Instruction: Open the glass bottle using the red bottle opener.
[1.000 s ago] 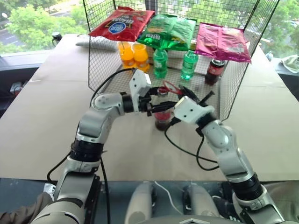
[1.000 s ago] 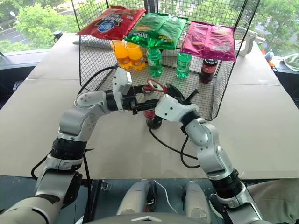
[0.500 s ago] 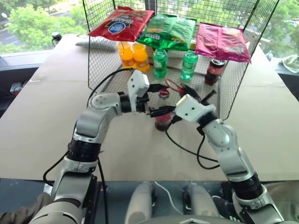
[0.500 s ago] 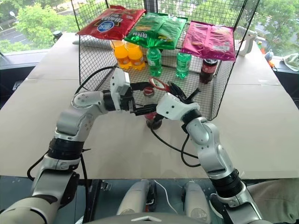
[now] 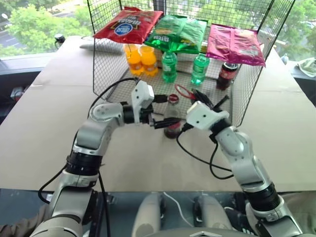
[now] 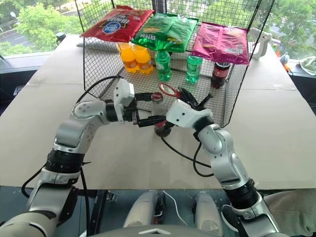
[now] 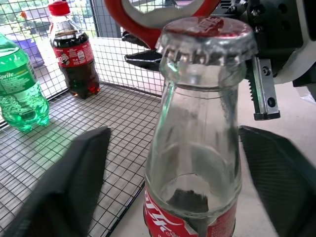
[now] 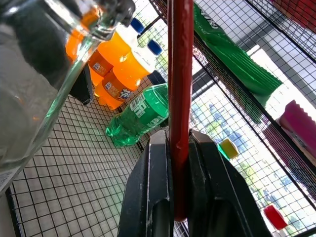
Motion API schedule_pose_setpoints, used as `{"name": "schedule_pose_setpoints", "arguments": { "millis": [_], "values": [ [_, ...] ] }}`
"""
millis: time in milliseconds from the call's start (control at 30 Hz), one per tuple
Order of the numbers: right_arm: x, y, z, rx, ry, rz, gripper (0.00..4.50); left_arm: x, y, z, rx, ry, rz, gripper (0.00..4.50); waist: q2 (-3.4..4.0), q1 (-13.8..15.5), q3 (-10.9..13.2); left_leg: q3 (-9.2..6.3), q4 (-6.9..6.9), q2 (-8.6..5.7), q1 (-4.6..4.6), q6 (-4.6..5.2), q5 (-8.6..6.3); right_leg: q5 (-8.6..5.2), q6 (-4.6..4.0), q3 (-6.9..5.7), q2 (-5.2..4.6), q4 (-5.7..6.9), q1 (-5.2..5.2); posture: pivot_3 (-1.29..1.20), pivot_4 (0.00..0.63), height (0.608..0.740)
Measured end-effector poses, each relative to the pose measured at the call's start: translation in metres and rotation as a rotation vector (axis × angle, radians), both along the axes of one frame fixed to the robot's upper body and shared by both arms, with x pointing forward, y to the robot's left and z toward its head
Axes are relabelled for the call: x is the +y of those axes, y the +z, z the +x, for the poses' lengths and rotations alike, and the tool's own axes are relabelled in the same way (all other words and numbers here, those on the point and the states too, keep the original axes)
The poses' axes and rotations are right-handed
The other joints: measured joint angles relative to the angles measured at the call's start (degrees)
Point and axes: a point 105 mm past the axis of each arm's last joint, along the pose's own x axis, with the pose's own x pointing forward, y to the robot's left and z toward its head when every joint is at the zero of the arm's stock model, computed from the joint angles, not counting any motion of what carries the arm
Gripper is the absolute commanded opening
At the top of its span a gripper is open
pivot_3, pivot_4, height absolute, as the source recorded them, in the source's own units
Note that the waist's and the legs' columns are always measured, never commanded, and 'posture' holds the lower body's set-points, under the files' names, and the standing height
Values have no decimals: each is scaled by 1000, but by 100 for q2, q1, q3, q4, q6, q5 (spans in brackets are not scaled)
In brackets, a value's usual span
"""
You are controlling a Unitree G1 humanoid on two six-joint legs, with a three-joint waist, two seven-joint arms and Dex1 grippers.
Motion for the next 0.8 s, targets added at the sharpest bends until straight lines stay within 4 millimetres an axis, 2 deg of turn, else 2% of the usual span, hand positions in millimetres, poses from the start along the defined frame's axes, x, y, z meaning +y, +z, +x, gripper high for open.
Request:
{"name": "schedule_pose_setpoints", "arguments": {
  "millis": [33,67,800],
  "values": [
    [0,0,0,-1,1,-4,0,0,0,0,1,-2,-2,2243,0,-1,0,0,0,0,0,0,0,0,0,0,0,0,0,0,150,740],
    [0,-1,-1,-3,3,-7,0,-1,0,-1,5,-12,-7,1967,0,1,0,0,0,0,1,0,0,0,0,0,0,0,1,0,150,740],
    [12,-9,-10,5,48,-1,0,-2,-1,-7,-7,4,-17,1977,0,3,0,-2,-1,0,2,-1,-1,0,0,-1,-2,-2,2,0,150,740]
  ]
}}
